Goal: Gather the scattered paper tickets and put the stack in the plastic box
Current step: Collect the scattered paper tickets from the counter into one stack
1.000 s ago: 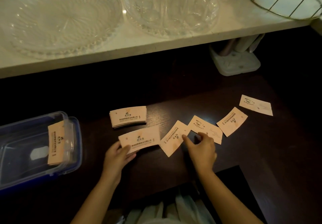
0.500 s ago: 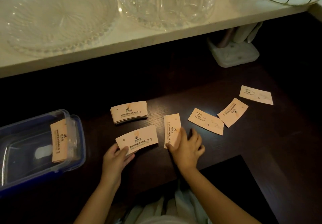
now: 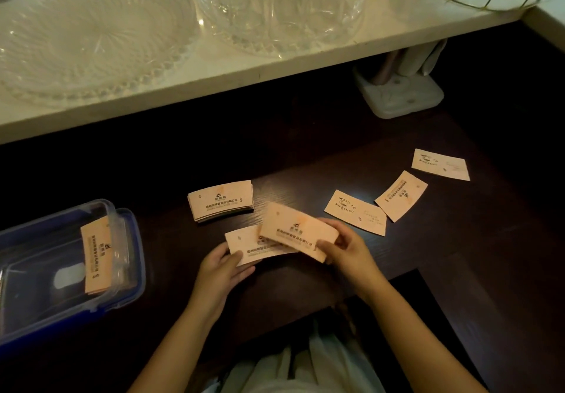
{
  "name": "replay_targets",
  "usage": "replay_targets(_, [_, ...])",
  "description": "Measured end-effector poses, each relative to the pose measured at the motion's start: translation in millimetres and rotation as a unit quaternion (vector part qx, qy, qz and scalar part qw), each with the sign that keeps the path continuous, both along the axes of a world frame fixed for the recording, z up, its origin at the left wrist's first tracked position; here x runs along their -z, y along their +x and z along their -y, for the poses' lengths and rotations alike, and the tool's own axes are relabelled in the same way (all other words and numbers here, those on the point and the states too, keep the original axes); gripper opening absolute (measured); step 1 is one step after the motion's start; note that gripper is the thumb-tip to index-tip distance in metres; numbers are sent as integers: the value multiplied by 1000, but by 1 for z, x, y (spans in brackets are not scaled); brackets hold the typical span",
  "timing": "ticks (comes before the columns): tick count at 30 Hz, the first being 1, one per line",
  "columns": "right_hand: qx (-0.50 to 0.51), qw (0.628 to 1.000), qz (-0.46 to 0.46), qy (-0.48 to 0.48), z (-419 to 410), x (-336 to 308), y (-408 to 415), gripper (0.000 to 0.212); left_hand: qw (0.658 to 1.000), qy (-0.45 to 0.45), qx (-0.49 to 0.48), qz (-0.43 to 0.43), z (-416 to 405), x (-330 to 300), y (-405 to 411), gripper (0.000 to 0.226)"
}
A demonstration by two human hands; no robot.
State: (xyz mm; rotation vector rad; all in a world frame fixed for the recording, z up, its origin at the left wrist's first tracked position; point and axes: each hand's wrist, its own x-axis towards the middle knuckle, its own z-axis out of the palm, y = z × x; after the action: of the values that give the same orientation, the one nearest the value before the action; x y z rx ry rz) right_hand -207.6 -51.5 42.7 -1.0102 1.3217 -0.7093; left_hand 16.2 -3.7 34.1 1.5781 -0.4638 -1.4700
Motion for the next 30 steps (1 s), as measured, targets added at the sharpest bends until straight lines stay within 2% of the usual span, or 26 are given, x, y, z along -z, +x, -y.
replay_targets(3, [-63, 997, -41, 25, 0, 1, 1, 44, 999, -6, 36, -28, 5, -6, -15, 27])
replay_targets(6, [-71, 993, -87, 21, -5, 6, 6, 52, 997, -17, 75, -6, 8, -10, -28, 21])
replay_targets(10, [-75, 984, -154, -37, -3, 11, 4, 61, 998, -15, 66, 15, 12, -9, -34, 21])
replay_targets(12, [-26, 973, -210, -94, 5, 12, -8, 63, 999, -2, 45, -5, 15, -8, -34, 25])
replay_targets(15, [17, 909, -369, -192, 34, 16, -39, 61, 999, 5, 24, -41, 19, -6, -34, 27])
replay_targets(17, [-67, 873, -429, -222, 58, 17, -54, 62, 998, 6, 5, -58, 21, -7, -35, 25])
replay_targets(19, [-191, 818, -496, -219, 77, 20, -57, 64, 998, 4, -16, -67, 24, -8, -36, 23])
replay_targets(21, [-247, 768, -551, -214, 85, 22, -54, 59, 997, 1, -35, -72, 28, -9, -38, 23])
replay_targets(25, [-270, 723, -587, -244, 73, 32, -41, 35, 996, -10, -53, -66, 34, -15, -41, 26])
replay_targets(28, [-327, 679, -592, -284, 52, 43, -40, 45, 996, -18, -61, -58, 37, -19, -43, 27])
replay_targets(30, [-374, 633, -604, -306, 41, 49, -42, 50, 996, -20, -63, -54, 39, -19, -44, 28])
